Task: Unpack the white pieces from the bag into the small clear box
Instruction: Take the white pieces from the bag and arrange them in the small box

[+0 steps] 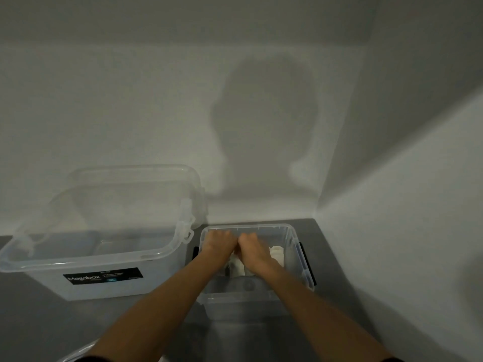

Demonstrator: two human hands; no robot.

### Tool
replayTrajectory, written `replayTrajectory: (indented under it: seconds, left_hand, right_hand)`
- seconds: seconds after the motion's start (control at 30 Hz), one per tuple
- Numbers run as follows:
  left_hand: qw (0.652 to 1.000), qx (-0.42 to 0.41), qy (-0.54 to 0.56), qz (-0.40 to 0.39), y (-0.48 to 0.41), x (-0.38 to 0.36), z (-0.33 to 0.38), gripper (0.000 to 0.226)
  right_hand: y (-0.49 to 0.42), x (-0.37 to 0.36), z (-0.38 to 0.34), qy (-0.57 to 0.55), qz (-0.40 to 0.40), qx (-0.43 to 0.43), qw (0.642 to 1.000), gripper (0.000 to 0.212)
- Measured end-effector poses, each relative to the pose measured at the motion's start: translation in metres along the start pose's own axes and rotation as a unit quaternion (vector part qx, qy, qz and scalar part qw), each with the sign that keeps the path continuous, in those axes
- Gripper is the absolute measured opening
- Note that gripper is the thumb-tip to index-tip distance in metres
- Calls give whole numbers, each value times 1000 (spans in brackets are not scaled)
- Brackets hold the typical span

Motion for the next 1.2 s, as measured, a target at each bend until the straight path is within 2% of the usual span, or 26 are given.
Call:
replayTrajectory:
  seconds: [0.3,0.67,0.8,1.03,1.2]
  left_hand:
    - [999,-14,-20,25,6,3,3,28]
    - [997,-22,50,51,22,31,-15,29]
    - [991,-23,119,64,35,50,-31,31]
    - [952,-62,287,81,88,82,-73,28]
    - [918,-77,384,67,147,68,-124,25]
  right_hand:
    - [2,2,1,-7,21,-21,1000,18]
    - [7,10,0,-34,4,-13,999,21]
    - [15,43,-11,-15,23,3,1000,20]
    - [50,136,-64,-23,121,52,991,15]
    - [96,142,-135,-70,121,106,985,15]
Point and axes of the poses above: each hand's wrist, its own y-axis away from the middle knuckle, its own x-axis out of the back of the hand, z = x × y, the point moved 10 cm from there along -y, towards the middle knuckle, and after that the axes turned 6 degrees about x, right-handed, at the moved point
